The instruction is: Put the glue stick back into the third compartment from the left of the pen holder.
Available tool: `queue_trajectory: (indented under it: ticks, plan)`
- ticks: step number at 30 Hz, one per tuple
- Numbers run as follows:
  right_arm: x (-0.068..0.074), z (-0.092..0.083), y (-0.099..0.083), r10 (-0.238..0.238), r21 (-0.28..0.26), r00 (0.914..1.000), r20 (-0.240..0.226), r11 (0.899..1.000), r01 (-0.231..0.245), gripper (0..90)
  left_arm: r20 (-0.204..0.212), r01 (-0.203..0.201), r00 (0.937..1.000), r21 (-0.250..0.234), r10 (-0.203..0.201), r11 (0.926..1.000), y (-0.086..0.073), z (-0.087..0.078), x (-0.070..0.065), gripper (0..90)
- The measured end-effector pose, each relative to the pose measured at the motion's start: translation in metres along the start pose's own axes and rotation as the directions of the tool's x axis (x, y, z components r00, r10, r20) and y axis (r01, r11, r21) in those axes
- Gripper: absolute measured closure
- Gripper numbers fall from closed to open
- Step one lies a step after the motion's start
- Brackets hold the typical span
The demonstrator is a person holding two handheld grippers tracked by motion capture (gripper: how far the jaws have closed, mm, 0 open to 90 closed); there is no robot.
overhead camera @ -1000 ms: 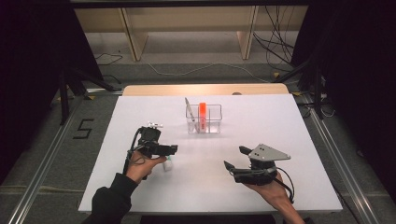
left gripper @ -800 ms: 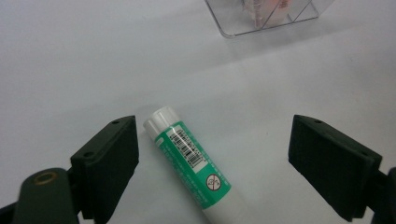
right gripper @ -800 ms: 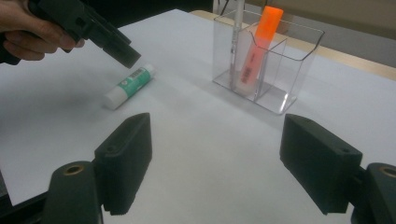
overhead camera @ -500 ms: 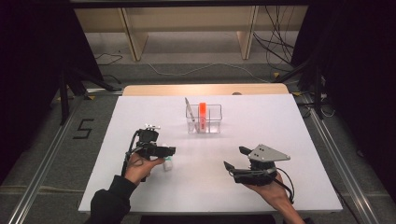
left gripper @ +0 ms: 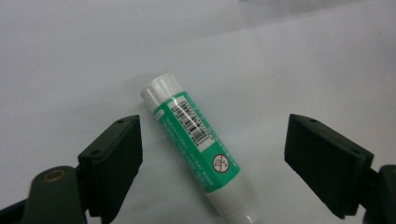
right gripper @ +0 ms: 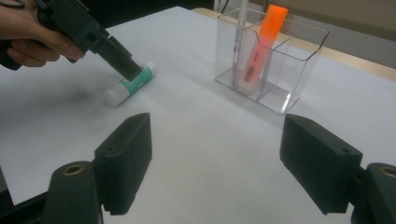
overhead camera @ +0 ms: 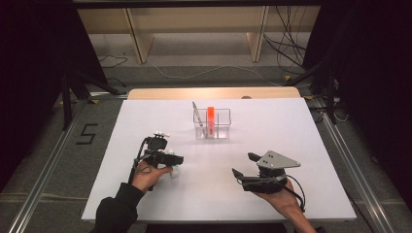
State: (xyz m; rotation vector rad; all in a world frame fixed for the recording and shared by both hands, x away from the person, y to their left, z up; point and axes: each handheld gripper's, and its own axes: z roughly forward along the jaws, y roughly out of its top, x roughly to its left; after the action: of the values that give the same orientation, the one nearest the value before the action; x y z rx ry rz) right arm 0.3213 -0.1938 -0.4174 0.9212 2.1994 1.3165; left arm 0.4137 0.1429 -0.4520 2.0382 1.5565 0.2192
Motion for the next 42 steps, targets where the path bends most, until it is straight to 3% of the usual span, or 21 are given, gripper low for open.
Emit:
queue_trajectory:
  ticks: [7,22,42]
  plan:
    - [0.001,0.001,0.0,-0.004,0.0,1.0,-0.003,1.0,0.004,26.1,0.006,-0.007,1.0,0.035,0.007,0.9994,-0.002,0.008,-0.002,22.2]
    - [0.001,0.001,0.0,-0.004,0.002,1.0,-0.004,1.0,0.004,26.1,-0.021,0.024,0.9995,0.066,-0.023,0.9975,-0.003,0.017,0.001,24.3]
    - [0.001,0.0,0.0,-0.005,0.004,1.0,-0.002,1.0,0.005,26.1,-0.049,-0.014,0.9986,0.079,0.018,0.9967,-0.004,0.022,-0.002,36.2]
